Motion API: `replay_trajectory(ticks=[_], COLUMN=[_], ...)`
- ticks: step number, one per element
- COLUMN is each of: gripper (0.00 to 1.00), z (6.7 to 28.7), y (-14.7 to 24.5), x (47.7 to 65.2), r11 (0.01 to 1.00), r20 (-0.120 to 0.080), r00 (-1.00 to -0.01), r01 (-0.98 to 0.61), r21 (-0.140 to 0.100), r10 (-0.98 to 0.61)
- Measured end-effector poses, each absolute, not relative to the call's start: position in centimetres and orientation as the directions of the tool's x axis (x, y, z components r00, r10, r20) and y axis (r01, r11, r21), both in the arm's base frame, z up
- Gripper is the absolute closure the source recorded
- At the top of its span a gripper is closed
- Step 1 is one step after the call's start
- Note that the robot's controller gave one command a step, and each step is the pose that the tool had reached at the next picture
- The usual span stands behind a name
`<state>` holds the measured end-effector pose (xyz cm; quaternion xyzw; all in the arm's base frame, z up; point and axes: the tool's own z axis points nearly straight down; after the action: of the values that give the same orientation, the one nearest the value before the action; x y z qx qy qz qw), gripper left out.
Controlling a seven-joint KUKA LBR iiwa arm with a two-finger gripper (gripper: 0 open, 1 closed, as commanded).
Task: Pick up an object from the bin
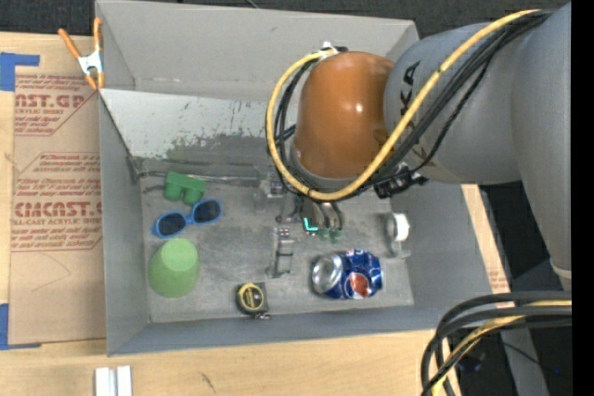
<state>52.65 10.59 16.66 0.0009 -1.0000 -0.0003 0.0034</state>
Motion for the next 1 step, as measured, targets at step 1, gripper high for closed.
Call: replay_trajectory(ticks=[1], gripper=[0.00], z=[9.02], y=[20.13], x=[52.95], r11=[1.000], r20=[0.005], r00=[-1.000], r01=[-0.026], r21=[0.003], r10=[-0.026])
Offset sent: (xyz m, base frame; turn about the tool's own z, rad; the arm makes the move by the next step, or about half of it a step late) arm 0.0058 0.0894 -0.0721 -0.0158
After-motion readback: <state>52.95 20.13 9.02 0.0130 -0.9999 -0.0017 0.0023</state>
